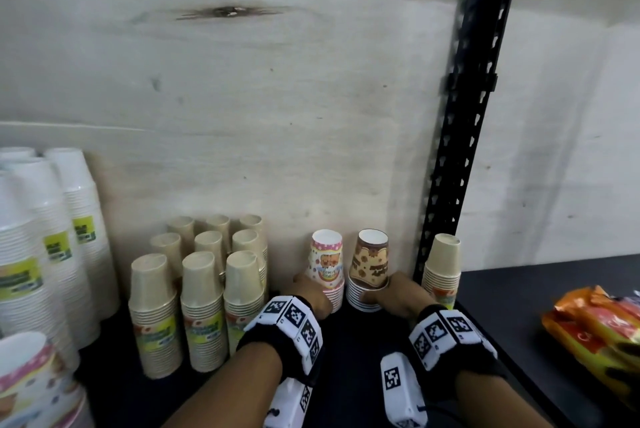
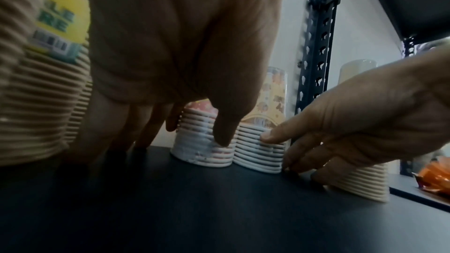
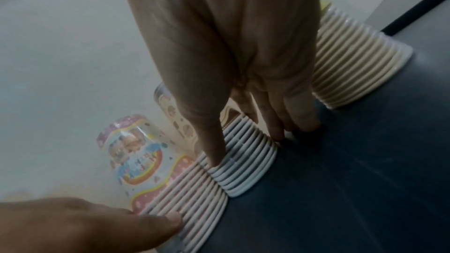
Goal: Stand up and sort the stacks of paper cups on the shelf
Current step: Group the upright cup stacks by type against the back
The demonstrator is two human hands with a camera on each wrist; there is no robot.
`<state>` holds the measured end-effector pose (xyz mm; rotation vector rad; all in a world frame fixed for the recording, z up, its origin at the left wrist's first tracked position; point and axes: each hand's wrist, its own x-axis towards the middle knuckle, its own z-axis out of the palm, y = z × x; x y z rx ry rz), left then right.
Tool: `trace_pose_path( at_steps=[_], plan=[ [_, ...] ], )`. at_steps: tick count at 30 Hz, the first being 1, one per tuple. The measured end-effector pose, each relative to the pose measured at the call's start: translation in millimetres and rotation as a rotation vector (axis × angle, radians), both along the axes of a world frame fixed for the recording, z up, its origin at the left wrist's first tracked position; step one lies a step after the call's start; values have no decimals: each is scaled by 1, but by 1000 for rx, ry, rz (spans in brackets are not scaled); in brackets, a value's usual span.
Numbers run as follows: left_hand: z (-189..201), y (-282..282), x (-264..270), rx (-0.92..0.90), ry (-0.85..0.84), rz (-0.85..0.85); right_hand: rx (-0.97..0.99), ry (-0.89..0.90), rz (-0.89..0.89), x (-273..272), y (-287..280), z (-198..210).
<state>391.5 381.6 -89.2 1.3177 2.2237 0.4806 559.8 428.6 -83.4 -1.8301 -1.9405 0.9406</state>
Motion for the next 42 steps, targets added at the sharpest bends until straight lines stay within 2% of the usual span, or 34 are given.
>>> trace_pose_path(
  at_steps=[9,15,32,42],
  plan=[
    [1,1,2,-18,87,-28,8,43,-15,-2,23,-24],
    [-1,-1,-6,8,183,-62,53,9,-19,-9,14,-19],
    [6,-24,-8,70,142,-65,48,0,-180,-19,14,-22],
    [8,-29,-4,58,135,-72,54,-1,-138,-17,5,-16]
  ],
)
